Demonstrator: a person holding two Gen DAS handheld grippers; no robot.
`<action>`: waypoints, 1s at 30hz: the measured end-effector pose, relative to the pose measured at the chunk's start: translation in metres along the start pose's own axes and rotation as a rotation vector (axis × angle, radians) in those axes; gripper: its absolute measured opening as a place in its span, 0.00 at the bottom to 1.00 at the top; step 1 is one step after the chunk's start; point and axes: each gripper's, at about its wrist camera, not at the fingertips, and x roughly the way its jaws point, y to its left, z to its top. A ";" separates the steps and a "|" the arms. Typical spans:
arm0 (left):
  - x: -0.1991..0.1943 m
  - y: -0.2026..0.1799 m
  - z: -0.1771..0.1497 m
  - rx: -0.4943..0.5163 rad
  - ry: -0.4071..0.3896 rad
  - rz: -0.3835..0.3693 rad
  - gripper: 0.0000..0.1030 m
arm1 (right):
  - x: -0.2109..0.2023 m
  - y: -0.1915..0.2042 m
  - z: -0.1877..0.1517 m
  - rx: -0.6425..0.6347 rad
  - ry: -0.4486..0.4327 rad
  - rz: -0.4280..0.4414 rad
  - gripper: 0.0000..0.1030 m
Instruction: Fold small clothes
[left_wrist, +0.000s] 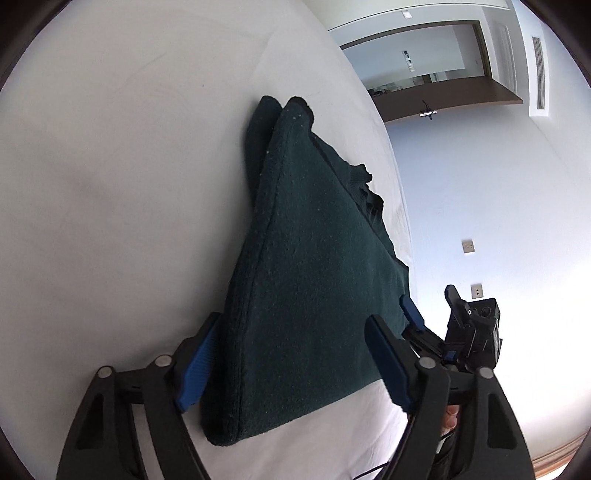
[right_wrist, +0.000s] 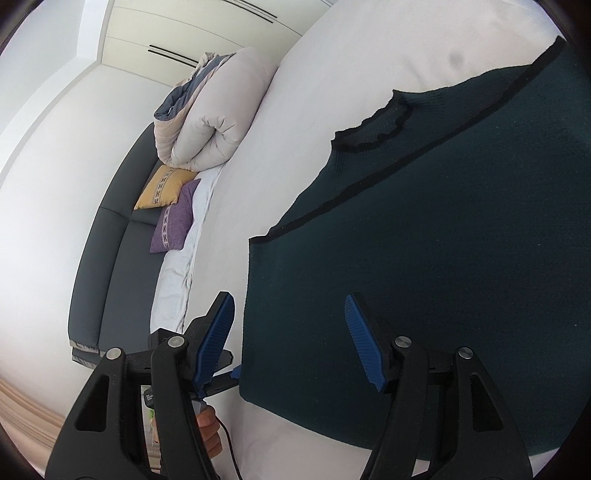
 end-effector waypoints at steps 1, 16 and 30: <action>0.002 0.001 -0.001 -0.014 0.011 -0.020 0.66 | 0.005 0.003 0.001 -0.002 0.009 0.007 0.59; -0.006 0.028 -0.011 -0.135 -0.035 -0.087 0.13 | 0.102 -0.007 0.001 0.021 0.177 0.002 0.57; 0.015 -0.096 -0.011 0.103 -0.076 0.088 0.11 | 0.023 -0.044 0.029 0.089 0.065 0.129 0.59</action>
